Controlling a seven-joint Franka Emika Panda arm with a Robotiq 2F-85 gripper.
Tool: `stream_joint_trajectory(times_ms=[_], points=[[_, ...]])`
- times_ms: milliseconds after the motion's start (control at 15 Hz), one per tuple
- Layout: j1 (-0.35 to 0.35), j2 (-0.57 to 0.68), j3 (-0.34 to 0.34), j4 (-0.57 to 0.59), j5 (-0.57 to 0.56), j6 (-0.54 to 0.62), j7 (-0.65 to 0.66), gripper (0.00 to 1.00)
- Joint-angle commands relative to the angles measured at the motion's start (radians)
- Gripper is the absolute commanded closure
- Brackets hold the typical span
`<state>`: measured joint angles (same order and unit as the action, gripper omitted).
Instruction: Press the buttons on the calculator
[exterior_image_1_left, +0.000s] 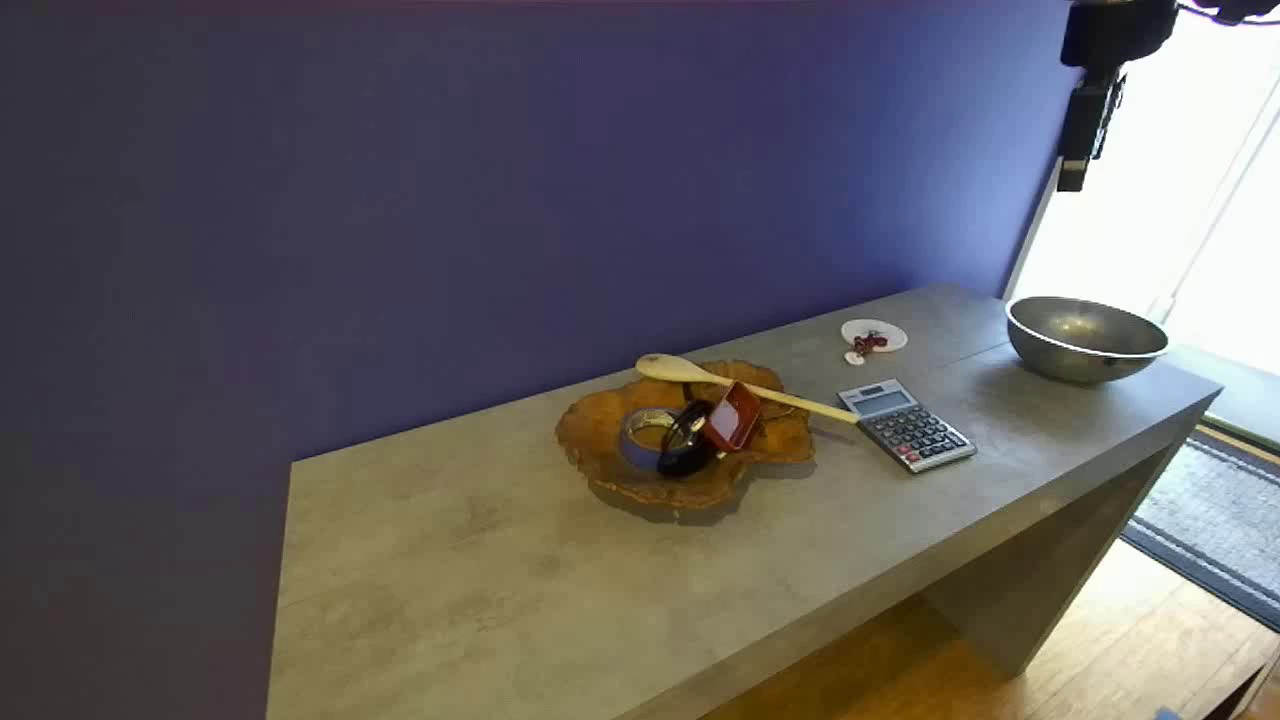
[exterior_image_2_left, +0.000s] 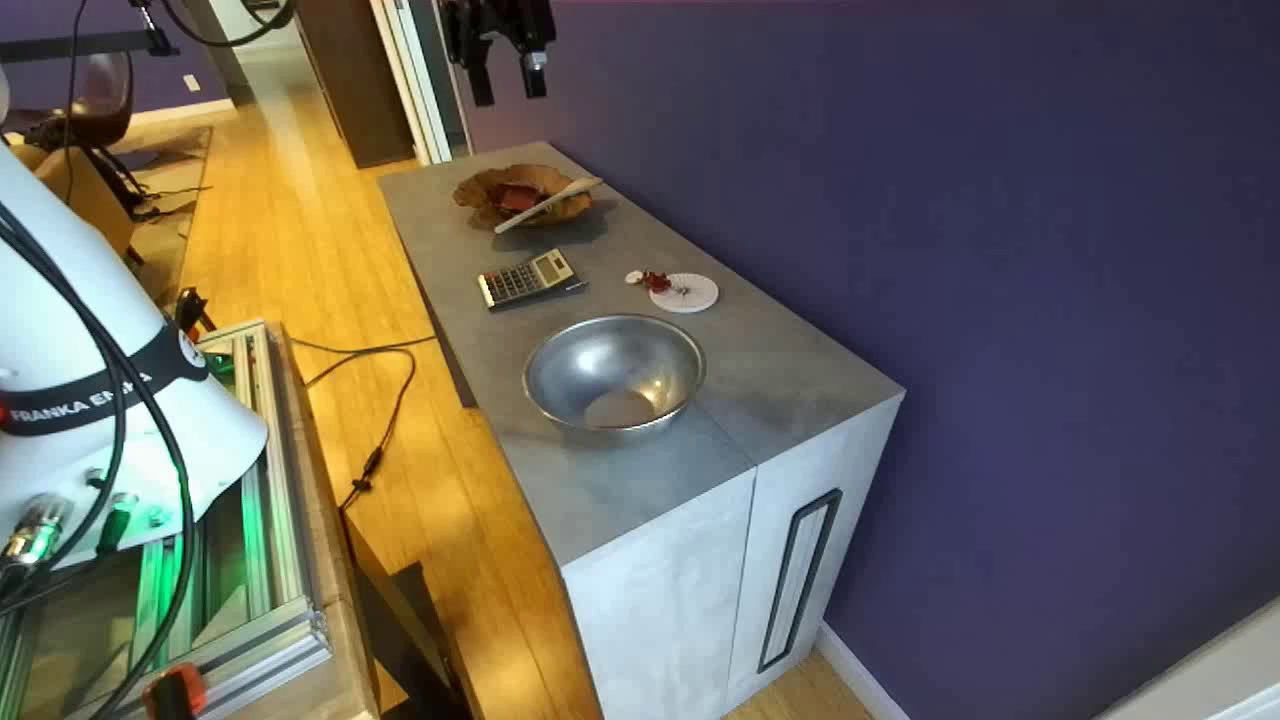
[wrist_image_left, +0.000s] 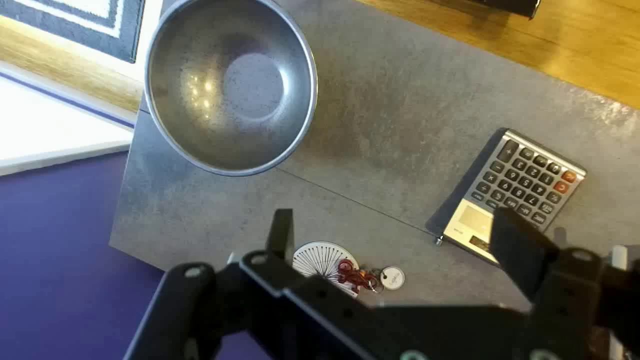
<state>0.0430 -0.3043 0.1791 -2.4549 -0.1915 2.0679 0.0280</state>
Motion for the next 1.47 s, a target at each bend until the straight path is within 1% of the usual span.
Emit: stream_joint_trajectory(times_ms=[0, 333, 600, 867, 1133, 1267, 1400], points=[[0.020, 0.001, -0.019, 0.002, -0.006, -0.003, 0.005, 0.00], [0.020, 0.001, -0.019, 0.002, -0.006, -0.003, 0.005, 0.00], [0.081, 0.034, 0.016, -0.032, 0.018, 0.059, 0.007, 0.00], [0.161, 0.083, 0.042, -0.056, 0.097, 0.160, 0.008, 0.00], [0.211, 0.182, 0.065, -0.070, 0.195, 0.321, 0.006, 0.00], [0.214, 0.251, 0.077, -0.061, 0.217, 0.379, 0.059, 0.00], [0.210, 0.311, 0.082, -0.052, 0.216, 0.409, 0.143, 0.00]])
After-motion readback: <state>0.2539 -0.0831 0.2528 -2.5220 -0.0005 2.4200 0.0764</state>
